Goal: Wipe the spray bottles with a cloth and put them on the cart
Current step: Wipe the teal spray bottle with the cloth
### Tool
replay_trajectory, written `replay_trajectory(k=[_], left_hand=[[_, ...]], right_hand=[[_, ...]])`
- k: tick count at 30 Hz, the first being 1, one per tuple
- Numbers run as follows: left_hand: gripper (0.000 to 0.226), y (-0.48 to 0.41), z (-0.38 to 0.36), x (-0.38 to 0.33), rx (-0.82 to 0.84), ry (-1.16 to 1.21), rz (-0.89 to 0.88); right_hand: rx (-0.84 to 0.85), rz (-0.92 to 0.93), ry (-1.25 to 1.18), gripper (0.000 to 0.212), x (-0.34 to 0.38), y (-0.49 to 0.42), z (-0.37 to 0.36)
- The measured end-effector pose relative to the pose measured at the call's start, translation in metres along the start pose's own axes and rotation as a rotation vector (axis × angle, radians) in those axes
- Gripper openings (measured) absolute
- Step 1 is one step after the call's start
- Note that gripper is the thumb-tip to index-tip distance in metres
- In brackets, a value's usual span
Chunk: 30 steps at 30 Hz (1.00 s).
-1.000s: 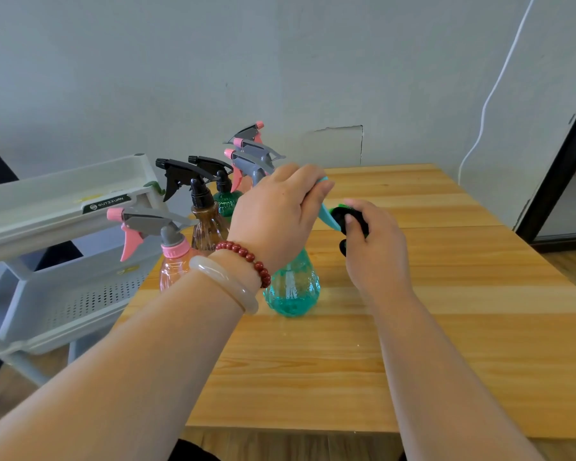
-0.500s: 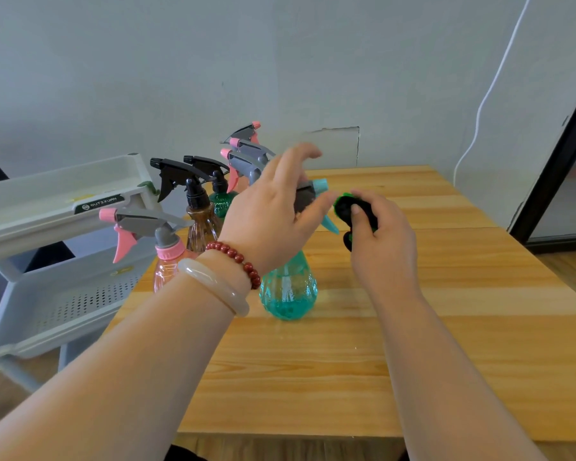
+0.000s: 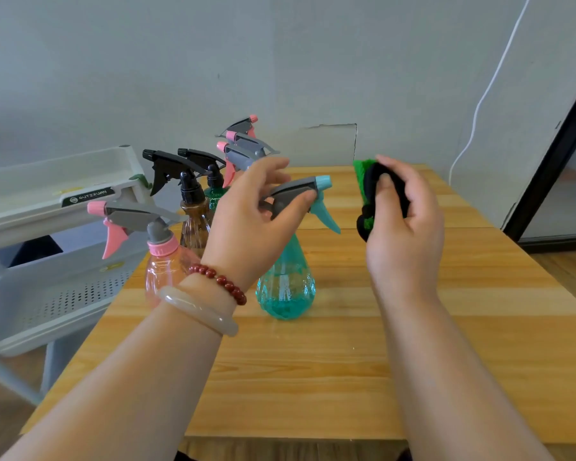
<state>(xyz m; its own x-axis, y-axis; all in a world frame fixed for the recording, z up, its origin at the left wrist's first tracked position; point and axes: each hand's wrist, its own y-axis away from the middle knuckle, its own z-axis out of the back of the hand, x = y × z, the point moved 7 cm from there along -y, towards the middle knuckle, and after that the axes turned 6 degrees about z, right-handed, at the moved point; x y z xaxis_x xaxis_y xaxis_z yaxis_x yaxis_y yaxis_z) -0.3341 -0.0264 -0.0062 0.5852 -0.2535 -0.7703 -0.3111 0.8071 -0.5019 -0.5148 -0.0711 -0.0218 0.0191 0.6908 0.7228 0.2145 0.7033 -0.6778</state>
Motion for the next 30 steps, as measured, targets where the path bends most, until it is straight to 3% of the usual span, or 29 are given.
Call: replay_trajectory(k=[2,4,9,11,18,22,26,28,30], left_hand=[[0.023,0.004,-0.002,0.006,-0.006,0.139,0.033],[0.028,0.005,-0.003,0.006,-0.019,0.195,0.017],[0.038,0.005,-0.004,0.003,-0.002,0.211,-0.029],[0.037,0.005,-0.003,0.006,-0.002,0.21,-0.018],[0.036,0.004,-0.003,0.005,-0.018,0.134,-0.037],[0.031,0.004,-0.004,0.004,-0.003,0.141,-0.049],[0.025,0.003,-0.004,0.01,-0.014,0.122,-0.029],[0.037,0.006,-0.003,0.014,-0.048,0.17,0.005],[0.065,0.011,-0.004,0.022,-0.084,0.291,0.063]], right_hand=[[-0.035,-0.004,-0.078,0.02,0.005,0.0,-0.001],[-0.001,0.025,-0.136,0.017,0.011,0.0,-0.01],[0.291,0.047,-0.028,0.017,0.014,0.002,-0.046],[0.249,0.006,-0.046,0.008,0.01,-0.001,-0.046],[0.098,-0.164,-0.136,0.019,-0.005,-0.004,-0.036],[0.243,0.005,-0.023,0.009,0.01,-0.008,-0.048],[0.066,-0.181,-0.017,0.033,-0.016,-0.005,-0.037],[-0.007,-0.276,-0.049,0.032,-0.025,-0.001,-0.028],[-0.062,-0.31,-0.105,0.027,-0.024,0.001,-0.021]])
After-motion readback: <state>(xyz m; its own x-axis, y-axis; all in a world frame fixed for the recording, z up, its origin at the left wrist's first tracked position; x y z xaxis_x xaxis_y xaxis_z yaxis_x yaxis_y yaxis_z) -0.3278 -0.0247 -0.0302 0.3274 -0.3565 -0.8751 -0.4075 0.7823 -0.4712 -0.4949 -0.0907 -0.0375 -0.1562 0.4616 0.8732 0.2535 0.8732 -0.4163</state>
